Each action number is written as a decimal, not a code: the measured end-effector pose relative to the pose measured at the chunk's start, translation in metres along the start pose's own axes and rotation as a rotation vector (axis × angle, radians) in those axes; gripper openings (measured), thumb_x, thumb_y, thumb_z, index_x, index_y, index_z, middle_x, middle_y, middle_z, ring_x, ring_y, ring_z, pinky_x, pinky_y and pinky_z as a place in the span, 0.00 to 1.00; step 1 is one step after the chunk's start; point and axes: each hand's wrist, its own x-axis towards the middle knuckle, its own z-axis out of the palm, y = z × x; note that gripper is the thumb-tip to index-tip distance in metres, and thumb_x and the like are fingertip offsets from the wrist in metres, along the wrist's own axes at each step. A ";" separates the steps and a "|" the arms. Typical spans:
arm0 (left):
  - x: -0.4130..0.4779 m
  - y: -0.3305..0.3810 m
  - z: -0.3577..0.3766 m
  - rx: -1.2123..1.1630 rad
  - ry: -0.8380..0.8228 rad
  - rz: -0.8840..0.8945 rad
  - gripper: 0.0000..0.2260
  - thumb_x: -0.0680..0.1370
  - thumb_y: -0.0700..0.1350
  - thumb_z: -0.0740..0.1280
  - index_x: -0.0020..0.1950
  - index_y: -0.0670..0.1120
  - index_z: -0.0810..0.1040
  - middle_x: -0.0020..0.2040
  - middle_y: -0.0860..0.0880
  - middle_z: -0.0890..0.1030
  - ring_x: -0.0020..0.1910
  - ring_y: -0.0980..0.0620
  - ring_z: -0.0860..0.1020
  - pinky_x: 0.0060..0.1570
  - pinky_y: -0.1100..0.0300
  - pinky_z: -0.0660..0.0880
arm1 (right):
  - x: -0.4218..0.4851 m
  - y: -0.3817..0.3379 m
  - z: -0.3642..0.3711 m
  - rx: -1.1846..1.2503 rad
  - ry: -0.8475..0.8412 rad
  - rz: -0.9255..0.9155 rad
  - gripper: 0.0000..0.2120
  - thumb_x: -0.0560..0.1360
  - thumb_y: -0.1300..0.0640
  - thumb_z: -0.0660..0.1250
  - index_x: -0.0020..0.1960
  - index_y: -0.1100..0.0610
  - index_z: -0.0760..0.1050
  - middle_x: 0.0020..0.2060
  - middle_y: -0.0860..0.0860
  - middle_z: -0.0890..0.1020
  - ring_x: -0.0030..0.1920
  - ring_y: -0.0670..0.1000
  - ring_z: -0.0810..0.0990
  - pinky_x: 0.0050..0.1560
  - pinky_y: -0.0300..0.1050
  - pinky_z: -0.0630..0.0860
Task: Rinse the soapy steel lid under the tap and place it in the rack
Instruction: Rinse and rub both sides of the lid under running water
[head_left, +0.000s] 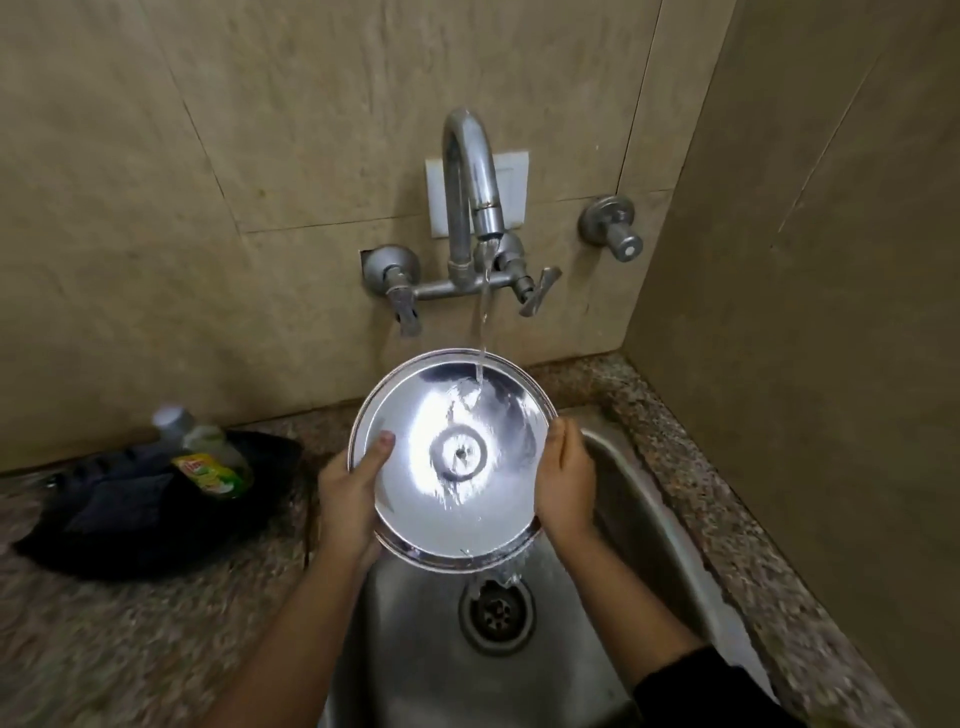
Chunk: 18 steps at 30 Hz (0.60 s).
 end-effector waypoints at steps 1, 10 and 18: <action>-0.002 -0.004 -0.001 -0.004 0.033 0.009 0.03 0.74 0.41 0.71 0.45 0.43 0.83 0.41 0.45 0.86 0.39 0.47 0.84 0.38 0.55 0.80 | -0.006 0.005 0.002 0.093 0.003 0.079 0.12 0.82 0.51 0.54 0.47 0.52 0.74 0.38 0.43 0.80 0.40 0.44 0.79 0.39 0.41 0.72; 0.017 0.011 -0.008 0.156 -0.256 -0.159 0.15 0.73 0.43 0.69 0.55 0.35 0.80 0.50 0.37 0.84 0.48 0.40 0.82 0.50 0.49 0.78 | 0.037 0.002 -0.004 0.407 -0.169 0.064 0.15 0.82 0.51 0.57 0.44 0.54 0.80 0.37 0.47 0.83 0.39 0.43 0.81 0.40 0.34 0.76; 0.037 0.035 0.018 0.308 -0.386 -0.207 0.08 0.74 0.40 0.70 0.51 0.40 0.83 0.49 0.37 0.85 0.44 0.40 0.84 0.45 0.49 0.81 | 0.080 -0.070 0.003 -0.549 -0.404 -0.570 0.16 0.81 0.47 0.53 0.43 0.52 0.74 0.41 0.56 0.82 0.42 0.57 0.79 0.38 0.48 0.70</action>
